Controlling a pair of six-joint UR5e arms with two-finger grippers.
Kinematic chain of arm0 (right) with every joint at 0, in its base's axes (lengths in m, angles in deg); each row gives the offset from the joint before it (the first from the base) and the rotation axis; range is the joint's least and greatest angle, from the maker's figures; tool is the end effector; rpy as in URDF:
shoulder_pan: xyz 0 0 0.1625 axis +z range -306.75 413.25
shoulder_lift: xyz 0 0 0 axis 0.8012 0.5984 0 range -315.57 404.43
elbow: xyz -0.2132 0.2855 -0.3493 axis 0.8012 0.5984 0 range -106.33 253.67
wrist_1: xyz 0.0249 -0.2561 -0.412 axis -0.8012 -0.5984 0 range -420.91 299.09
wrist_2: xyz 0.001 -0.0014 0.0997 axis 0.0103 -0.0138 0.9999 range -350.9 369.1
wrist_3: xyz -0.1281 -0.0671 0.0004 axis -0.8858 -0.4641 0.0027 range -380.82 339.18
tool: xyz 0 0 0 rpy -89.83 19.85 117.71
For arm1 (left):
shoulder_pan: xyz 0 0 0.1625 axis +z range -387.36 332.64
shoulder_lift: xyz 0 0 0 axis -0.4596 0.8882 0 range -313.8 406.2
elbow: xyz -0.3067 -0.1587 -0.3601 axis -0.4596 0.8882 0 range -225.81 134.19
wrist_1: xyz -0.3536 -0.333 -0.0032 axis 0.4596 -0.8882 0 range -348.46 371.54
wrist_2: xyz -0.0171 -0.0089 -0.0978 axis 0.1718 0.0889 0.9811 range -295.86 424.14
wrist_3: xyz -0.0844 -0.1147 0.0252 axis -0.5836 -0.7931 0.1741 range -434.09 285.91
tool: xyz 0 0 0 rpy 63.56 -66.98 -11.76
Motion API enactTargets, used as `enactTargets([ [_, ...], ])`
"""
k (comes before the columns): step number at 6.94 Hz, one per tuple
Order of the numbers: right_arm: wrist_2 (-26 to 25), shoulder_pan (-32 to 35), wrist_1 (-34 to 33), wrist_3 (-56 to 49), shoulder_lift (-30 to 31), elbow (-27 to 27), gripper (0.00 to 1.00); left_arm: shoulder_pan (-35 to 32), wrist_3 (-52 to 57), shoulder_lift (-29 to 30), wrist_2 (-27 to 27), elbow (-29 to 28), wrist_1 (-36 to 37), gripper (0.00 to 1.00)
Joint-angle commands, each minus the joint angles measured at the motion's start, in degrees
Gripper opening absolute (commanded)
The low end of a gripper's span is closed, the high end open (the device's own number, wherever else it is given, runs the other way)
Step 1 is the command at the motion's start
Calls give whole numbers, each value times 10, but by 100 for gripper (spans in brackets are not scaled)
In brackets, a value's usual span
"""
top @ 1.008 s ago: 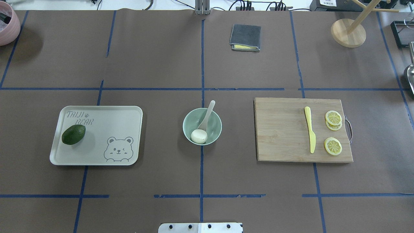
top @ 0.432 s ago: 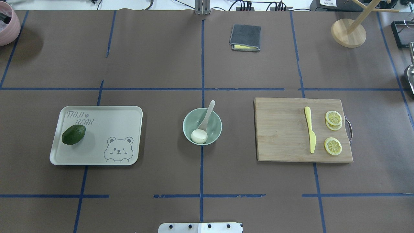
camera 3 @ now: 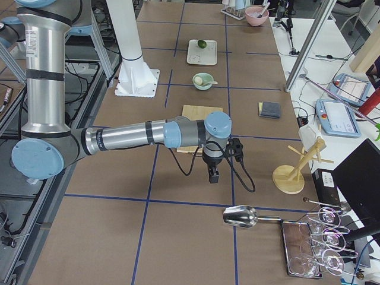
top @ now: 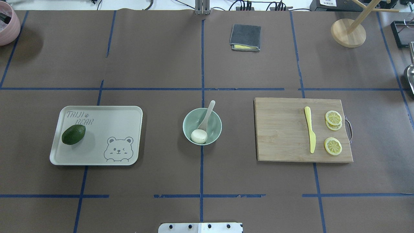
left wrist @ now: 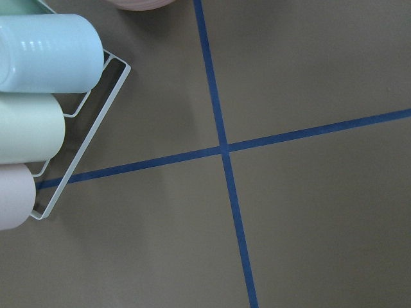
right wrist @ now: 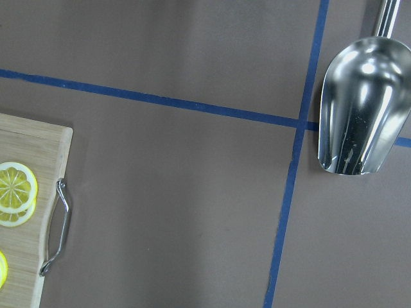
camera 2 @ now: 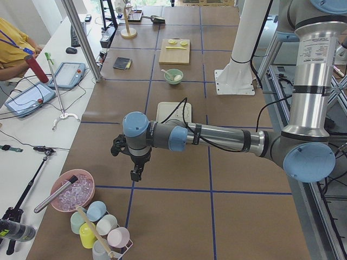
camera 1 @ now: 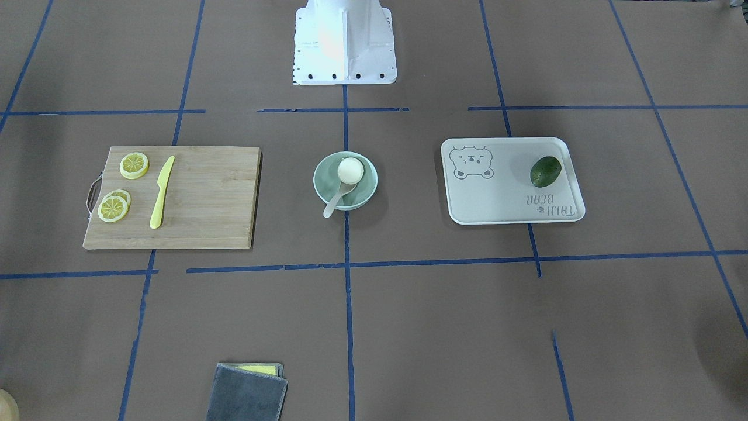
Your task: Put spoon and bun in bowl
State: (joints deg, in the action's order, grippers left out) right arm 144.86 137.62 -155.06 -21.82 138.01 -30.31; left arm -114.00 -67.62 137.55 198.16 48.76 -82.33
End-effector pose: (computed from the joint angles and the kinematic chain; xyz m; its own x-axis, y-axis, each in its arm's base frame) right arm -0.0232 -0.5387 0.6655 0.6849 -0.1632 0.7101 0.1093 0.9866 0.1213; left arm 0.0020 -0.5932 0.6987 0.6999 0.2699 -0.6613 -0.1375 0.9595 0.2460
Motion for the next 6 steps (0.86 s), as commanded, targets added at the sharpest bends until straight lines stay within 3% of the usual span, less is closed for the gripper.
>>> enactTargets([
  [1,1,0,0,-1,-1,0,100,0,1,-7,21,-1,-23,100],
  [4,-1,0,1,-1,-2,1,100,1,-5,13,15,-53,16,100],
  [6,0,8,-2,0,-2,3,100,-18,-35,22,18,-51,46,100],
])
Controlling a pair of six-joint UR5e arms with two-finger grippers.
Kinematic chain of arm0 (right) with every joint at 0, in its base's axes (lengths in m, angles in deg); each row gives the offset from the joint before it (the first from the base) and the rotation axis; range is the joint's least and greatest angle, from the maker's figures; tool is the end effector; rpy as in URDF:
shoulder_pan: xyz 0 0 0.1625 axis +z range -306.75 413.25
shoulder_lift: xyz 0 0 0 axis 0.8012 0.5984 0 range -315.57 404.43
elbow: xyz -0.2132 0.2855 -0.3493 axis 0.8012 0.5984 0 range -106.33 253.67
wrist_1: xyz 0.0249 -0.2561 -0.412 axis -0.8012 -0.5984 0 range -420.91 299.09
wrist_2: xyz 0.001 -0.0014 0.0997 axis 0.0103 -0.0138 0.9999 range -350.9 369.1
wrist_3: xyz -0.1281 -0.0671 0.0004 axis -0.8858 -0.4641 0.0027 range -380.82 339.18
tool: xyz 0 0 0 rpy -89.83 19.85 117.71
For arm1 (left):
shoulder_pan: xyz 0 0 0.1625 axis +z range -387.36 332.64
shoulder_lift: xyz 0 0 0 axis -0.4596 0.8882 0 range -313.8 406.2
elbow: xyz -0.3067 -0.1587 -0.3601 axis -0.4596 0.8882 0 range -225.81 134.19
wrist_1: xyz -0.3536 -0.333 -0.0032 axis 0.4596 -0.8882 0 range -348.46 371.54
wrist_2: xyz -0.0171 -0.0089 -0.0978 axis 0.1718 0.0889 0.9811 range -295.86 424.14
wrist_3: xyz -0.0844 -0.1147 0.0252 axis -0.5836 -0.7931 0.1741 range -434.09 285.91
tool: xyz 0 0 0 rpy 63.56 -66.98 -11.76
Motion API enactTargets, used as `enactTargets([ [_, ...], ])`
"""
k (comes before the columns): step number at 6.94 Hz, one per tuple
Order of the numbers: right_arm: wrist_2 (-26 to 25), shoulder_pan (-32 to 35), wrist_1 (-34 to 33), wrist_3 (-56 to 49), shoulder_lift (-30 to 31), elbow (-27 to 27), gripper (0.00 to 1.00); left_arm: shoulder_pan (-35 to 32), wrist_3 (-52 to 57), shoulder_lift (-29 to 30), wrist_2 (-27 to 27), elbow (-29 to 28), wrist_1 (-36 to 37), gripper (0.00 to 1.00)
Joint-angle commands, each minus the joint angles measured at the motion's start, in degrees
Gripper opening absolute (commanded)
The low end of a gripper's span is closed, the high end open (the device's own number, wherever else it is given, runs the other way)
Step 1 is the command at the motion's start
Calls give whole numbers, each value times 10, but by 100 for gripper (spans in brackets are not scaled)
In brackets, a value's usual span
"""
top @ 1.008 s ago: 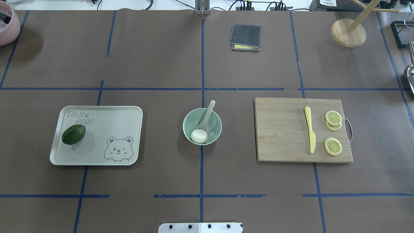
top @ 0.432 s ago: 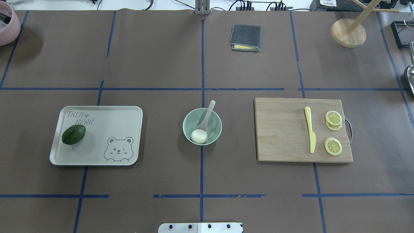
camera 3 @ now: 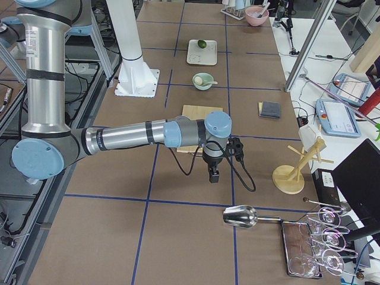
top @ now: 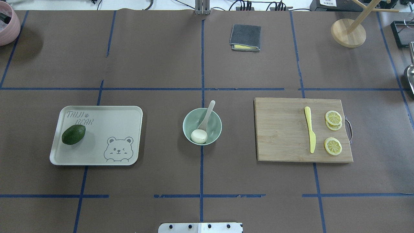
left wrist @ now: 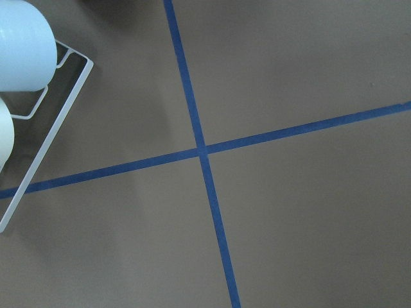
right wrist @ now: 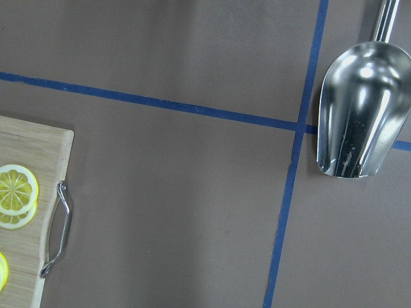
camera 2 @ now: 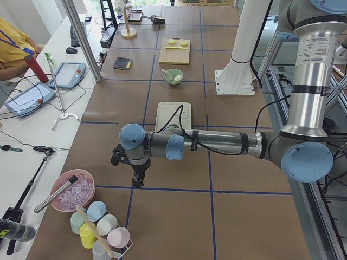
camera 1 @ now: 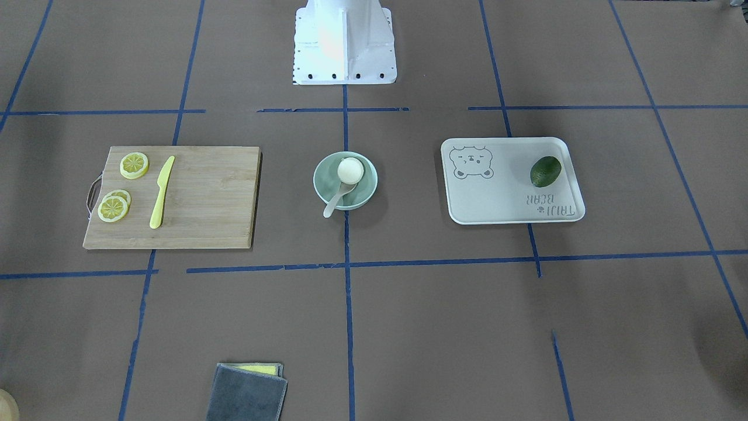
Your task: Put spoon and bun in bowl
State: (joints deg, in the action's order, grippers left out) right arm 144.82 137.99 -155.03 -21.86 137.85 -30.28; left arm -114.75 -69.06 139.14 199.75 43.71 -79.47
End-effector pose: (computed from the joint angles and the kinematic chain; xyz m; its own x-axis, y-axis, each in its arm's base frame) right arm -0.0198 -0.5403 0.6643 0.6862 -0.1614 0.7093 0.1034 0.9868 0.1246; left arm -0.0027 -0.5986 0.7357 0.6902 0.1622 -0.7052 -0.1064 0.9867 0.1228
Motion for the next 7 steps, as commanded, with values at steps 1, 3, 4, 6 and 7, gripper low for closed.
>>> enactTargets([
  [1,0,10,-4,1,-3,7,100,-12,-22,6,2,-2,21,100],
  [3,2,34,-38,0,-10,22,100,-12,-16,4,-2,-5,16,100],
  [4,-2,35,-38,0,-4,24,100,-11,-15,6,-2,-4,16,100],
  [6,-9,35,-1,-11,32,57,100,-11,-15,7,-2,-3,15,100],
  [7,-17,35,35,-14,38,67,100,-12,-15,7,-1,-1,15,100],
])
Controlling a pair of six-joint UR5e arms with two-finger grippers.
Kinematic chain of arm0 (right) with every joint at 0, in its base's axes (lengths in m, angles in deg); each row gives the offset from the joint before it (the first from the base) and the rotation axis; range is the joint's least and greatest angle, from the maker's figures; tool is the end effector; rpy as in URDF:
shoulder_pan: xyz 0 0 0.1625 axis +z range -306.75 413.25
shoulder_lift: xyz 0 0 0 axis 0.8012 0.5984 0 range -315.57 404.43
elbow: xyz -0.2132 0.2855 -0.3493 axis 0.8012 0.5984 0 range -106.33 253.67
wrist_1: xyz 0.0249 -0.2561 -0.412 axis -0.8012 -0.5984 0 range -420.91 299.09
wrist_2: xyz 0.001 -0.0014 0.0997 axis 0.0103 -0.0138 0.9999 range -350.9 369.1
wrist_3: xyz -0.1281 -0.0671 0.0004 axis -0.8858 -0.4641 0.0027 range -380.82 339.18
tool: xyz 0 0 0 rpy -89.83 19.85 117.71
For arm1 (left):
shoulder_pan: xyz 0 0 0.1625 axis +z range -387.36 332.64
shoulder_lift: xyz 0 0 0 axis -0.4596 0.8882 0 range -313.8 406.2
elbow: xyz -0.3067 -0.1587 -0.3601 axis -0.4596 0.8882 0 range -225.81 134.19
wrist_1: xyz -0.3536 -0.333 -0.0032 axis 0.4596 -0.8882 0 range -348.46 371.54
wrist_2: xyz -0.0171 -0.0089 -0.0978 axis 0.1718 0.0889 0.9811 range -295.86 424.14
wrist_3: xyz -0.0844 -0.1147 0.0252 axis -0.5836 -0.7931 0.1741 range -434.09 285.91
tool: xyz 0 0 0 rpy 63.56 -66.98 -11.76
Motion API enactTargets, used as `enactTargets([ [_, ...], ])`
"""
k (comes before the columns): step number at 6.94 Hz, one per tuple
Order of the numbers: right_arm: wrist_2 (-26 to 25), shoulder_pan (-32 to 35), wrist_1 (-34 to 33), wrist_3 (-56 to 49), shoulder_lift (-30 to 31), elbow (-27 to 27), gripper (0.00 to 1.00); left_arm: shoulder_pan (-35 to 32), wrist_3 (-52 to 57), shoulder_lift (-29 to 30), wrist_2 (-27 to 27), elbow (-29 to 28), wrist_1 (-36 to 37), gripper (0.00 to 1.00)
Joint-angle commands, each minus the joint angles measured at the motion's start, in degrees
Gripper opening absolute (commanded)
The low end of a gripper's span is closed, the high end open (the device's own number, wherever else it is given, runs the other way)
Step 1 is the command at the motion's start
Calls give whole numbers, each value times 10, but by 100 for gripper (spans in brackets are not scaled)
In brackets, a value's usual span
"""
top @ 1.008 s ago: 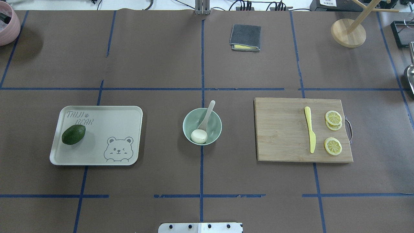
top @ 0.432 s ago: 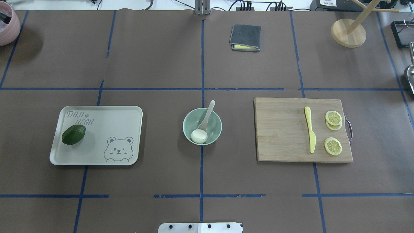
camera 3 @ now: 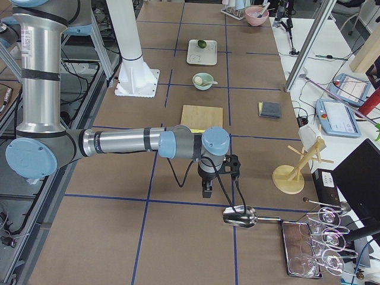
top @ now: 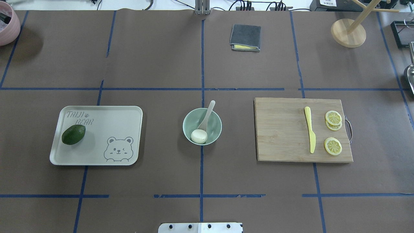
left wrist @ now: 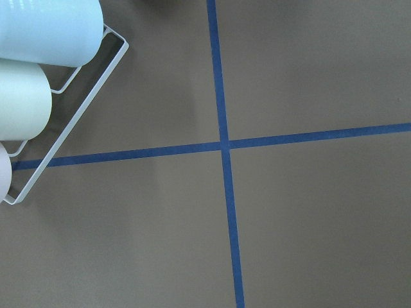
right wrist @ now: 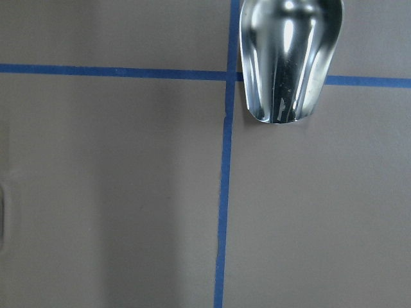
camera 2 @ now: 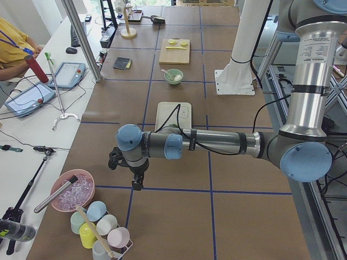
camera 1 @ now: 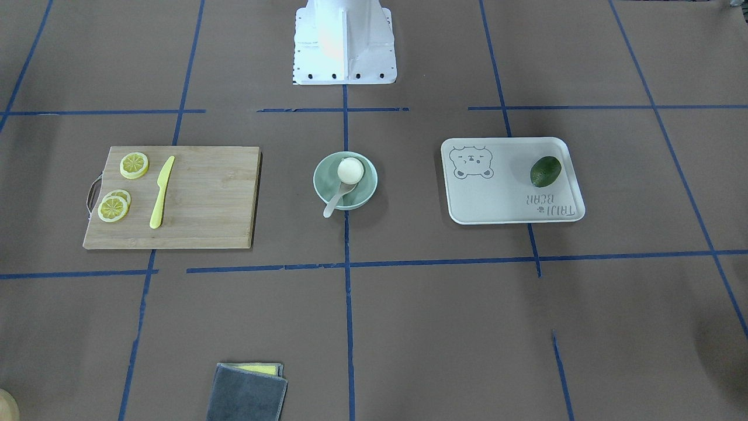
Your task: Put spoon and bun in bowl
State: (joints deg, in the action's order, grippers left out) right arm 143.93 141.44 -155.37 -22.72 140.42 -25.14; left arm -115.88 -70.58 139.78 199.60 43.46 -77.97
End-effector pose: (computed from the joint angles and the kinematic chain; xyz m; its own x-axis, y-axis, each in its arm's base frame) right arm 0.0153 -0.5119 0.7411 0.7081 -0.0353 0.7052 0.0549 0.9985 -0.0052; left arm -0.0147 -0.6020 0.7345 0.6975 0.1085 -0.7083 -0.0687 0.9940 0.0846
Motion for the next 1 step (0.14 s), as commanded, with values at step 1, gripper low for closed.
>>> enactTargets([
  [1,-5,1,46,-5,10,15,100,-1,1,4,0,3,0,100],
])
